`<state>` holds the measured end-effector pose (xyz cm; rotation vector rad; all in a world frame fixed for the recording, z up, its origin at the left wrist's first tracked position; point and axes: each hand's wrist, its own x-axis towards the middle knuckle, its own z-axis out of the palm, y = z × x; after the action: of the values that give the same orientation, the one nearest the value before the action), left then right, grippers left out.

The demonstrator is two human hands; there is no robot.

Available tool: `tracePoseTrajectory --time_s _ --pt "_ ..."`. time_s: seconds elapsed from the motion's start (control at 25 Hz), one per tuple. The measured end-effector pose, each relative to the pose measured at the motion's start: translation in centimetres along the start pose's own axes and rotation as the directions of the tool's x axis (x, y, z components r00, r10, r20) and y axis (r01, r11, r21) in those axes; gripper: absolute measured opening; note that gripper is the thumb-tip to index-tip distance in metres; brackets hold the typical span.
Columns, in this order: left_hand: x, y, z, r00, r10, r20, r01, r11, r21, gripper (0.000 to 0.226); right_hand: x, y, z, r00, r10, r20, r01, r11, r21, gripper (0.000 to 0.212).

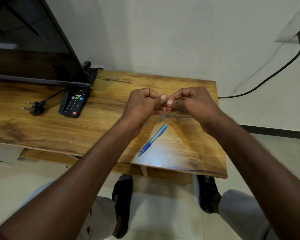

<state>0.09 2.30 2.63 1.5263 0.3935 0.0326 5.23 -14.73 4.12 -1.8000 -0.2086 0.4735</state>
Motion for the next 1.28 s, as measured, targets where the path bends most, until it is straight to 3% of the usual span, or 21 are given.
tracePoseTrajectory --time_s 0.16,0.36,0.6,0.76,0.96,1.28 --pt "0.1 -0.3 0.1 0.999 -0.041 0.005 0.042 0.998 -0.055 0.012 0.0 0.0 -0.1 1.000 0.009 -0.010 -0.008 1.000 0.028 0.009" --pt "0.6 -0.2 0.0 0.989 -0.136 0.049 0.144 0.948 -0.285 0.006 0.2 -0.1 -0.5 0.996 0.083 -0.040 -0.076 0.986 0.150 0.011" --pt "0.8 -0.1 -0.1 0.953 -0.277 0.122 0.302 0.854 -0.423 0.024 0.4 -0.1 -0.2 0.990 0.139 -0.029 -0.126 0.957 0.263 0.017" --pt "0.6 0.1 0.1 0.933 -0.314 0.176 0.360 0.821 -0.443 0.029 0.4 0.0 -0.1 0.991 0.115 -0.073 -0.100 0.976 0.191 0.017" --pt "0.3 0.1 0.6 0.912 -0.338 0.233 0.411 0.754 -0.513 0.028 0.4 0.1 0.1 0.992 -0.014 -0.129 0.020 0.999 0.046 0.012" --pt "0.3 0.0 0.9 0.902 -0.331 0.276 0.430 0.725 -0.538 0.027 0.7 0.1 0.0 0.983 -0.087 -0.161 0.100 0.992 0.072 0.005"
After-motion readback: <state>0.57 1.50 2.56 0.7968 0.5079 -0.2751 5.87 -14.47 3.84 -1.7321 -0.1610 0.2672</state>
